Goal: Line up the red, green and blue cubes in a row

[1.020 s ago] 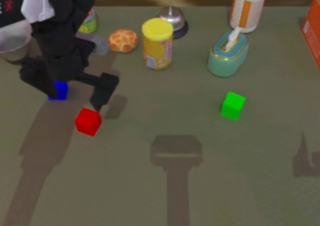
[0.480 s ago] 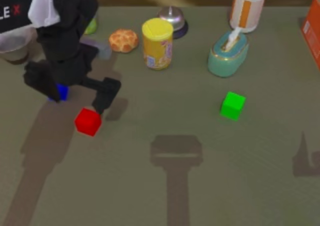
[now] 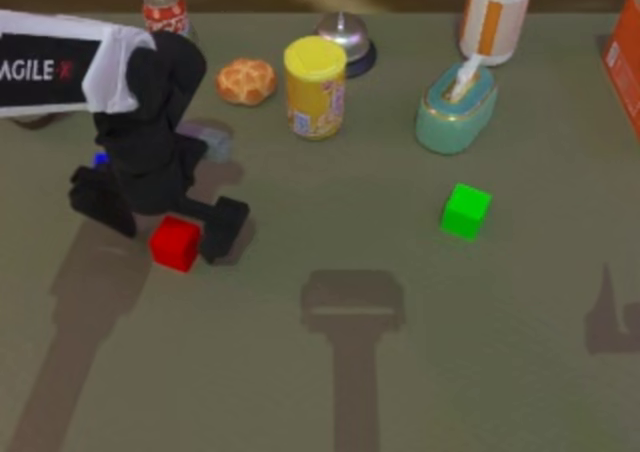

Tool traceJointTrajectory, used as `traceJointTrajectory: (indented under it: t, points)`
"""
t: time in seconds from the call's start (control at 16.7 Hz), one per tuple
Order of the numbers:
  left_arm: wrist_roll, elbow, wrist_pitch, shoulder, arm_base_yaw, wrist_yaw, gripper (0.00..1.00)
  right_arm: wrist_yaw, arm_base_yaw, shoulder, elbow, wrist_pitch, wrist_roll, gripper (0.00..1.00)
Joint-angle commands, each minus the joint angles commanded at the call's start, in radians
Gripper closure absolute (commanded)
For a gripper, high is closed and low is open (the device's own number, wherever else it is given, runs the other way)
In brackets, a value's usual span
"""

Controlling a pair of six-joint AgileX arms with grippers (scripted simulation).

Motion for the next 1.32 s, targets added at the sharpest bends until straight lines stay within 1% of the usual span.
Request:
traceJointTrajectory:
  t: [0.18,0.96,1.02,1.32]
  points:
    - [0.0,0.0,0.0,0.0,0.0,0.0,0.0,0.0,0.0,0.0,0.0,0.0,0.0,0.0]
    - [0.0,0.0,0.0,0.0,0.0,0.0,0.98,0.0,0.0,0.0,0.0,0.0,0.0,0.0]
    - [0.0,0.0,0.0,0.0,0.0,0.0,1.0,0.0,0.0,0.0,0.0,0.0,0.0,0.0]
    - [0.0,0.0,0.0,0.0,0.0,0.0,1.0,0.0,0.0,0.0,0.0,0.0,0.0,0.0]
